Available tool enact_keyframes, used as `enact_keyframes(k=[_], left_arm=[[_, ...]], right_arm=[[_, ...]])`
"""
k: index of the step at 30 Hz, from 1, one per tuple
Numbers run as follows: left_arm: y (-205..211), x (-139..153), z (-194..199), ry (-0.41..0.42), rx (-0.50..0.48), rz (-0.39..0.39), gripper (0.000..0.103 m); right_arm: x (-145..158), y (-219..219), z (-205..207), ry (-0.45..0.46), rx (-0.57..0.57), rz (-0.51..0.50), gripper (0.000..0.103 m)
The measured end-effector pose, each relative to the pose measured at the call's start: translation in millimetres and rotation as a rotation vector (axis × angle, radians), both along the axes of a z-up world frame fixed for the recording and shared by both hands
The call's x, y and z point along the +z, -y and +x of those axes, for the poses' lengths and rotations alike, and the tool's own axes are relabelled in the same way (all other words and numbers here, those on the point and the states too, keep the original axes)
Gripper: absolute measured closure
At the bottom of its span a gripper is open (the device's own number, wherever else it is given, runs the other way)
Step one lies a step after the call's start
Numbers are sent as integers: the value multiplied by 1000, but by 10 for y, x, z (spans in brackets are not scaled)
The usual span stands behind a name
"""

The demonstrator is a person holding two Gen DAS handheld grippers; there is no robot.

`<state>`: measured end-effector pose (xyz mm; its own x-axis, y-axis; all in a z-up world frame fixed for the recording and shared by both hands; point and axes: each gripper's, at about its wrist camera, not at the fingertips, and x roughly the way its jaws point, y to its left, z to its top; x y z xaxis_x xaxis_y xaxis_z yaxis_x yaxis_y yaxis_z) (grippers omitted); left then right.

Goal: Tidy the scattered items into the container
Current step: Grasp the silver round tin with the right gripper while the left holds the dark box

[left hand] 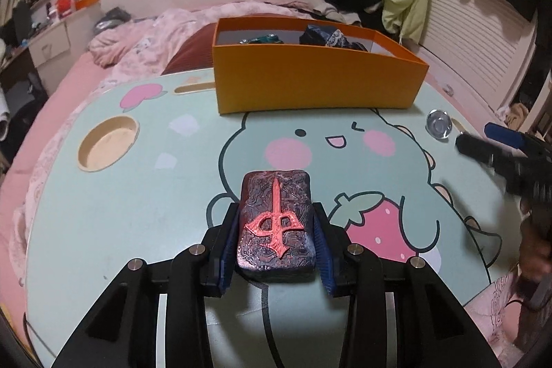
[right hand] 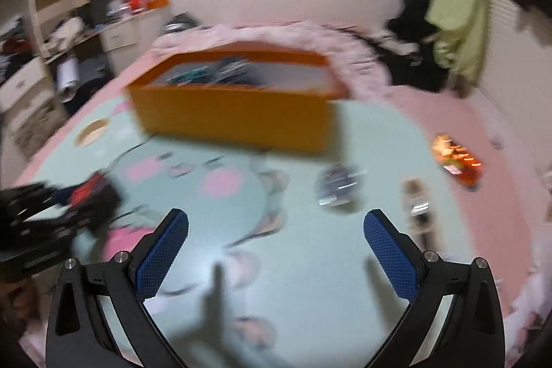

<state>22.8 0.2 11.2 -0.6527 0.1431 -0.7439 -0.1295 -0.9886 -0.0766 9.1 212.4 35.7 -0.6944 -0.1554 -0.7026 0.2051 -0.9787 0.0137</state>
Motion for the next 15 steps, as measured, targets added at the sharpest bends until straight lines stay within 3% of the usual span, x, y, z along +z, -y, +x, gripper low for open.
enact_keyframes(k=[5, 11, 13, 15], left_arm=[[1, -11, 20, -4, 0, 2, 65], [12, -9, 24, -5, 0, 5, 65], [13, -9, 23, -4, 0, 6, 65], [10, -9, 24, -5, -1, 6, 65]], right_arm=[[-21, -252, -201, 57, -55, -116, 2], [-100, -68, -502, 61, -110, 25, 7], [-149, -57, -600, 88, -125, 55, 18], [-240, -59, -680, 141, -126, 69, 55]])
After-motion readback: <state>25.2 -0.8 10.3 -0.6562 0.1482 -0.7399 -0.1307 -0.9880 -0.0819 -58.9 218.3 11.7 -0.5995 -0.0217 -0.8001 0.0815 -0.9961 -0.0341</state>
